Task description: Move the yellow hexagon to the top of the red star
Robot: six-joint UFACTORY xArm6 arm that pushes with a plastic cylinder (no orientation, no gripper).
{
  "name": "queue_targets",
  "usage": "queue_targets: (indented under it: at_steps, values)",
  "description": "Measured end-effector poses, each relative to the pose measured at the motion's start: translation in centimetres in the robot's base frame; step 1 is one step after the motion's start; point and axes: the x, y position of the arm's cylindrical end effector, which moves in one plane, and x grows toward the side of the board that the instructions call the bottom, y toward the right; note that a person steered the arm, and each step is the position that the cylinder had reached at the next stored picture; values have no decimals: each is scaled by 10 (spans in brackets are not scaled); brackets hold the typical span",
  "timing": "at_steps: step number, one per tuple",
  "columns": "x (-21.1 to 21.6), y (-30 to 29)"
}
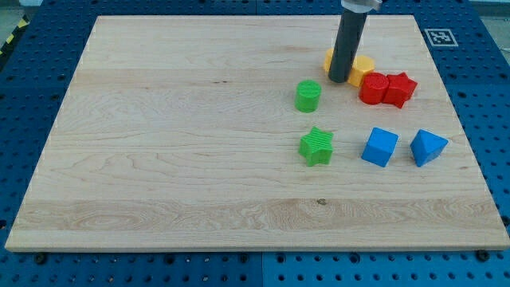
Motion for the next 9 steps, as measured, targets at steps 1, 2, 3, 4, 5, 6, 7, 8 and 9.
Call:
queue_targets:
  at_steps: [1, 2, 3, 4, 5, 6, 7, 8, 9]
  values:
    - [-2, 3]
    - [-2, 30]
    - [-2, 62]
    - [-2, 65]
    - [-2, 52]
    - [-2, 21]
    - [-2, -21]
    - [-2, -63]
    - [10, -89]
